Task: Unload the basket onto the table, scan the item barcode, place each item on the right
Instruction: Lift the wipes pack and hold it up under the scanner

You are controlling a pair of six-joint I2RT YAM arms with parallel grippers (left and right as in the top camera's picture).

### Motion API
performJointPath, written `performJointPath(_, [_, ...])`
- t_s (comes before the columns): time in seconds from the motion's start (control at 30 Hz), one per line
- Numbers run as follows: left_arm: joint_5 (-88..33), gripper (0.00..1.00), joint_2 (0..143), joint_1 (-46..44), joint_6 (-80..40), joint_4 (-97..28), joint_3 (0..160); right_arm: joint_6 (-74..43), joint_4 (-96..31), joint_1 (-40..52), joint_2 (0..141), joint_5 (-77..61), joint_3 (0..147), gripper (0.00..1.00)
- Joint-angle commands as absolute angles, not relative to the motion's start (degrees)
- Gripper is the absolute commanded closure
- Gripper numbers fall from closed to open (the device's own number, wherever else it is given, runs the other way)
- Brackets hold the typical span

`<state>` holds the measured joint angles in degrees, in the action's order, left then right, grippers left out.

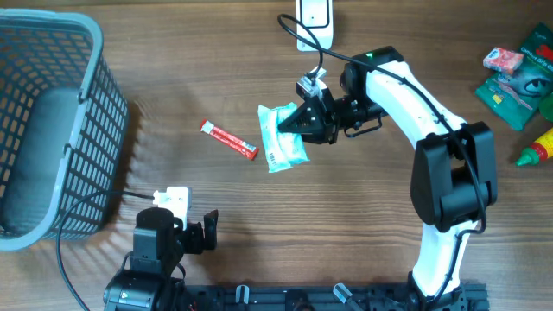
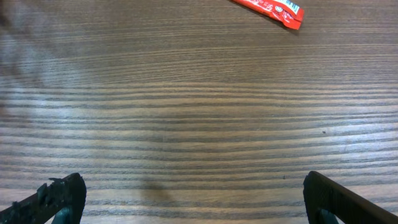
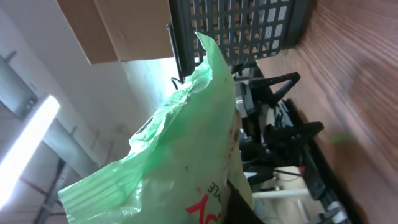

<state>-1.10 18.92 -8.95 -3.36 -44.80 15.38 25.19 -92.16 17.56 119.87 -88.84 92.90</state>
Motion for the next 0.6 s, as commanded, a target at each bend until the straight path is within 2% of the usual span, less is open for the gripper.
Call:
performJointPath(0.0, [-0.54,0.0,18.87,-9.26,-3.49,-44.64,15.31,29.78,-92.33,17.39,115.72,-87.53,91.46,0.96])
performJointPath(0.27, [-0.54,0.0,18.87,-9.26,-3.49,-44.64,15.31,30.0,-92.31,17.39,105.08,-78.13,88.14,0.96])
performJointPath(0.57, [-0.54,0.0,18.87,-9.26,-3.49,-44.64,15.31,31.75,-92.2,17.39,90.76,-79.11,79.96,0.96])
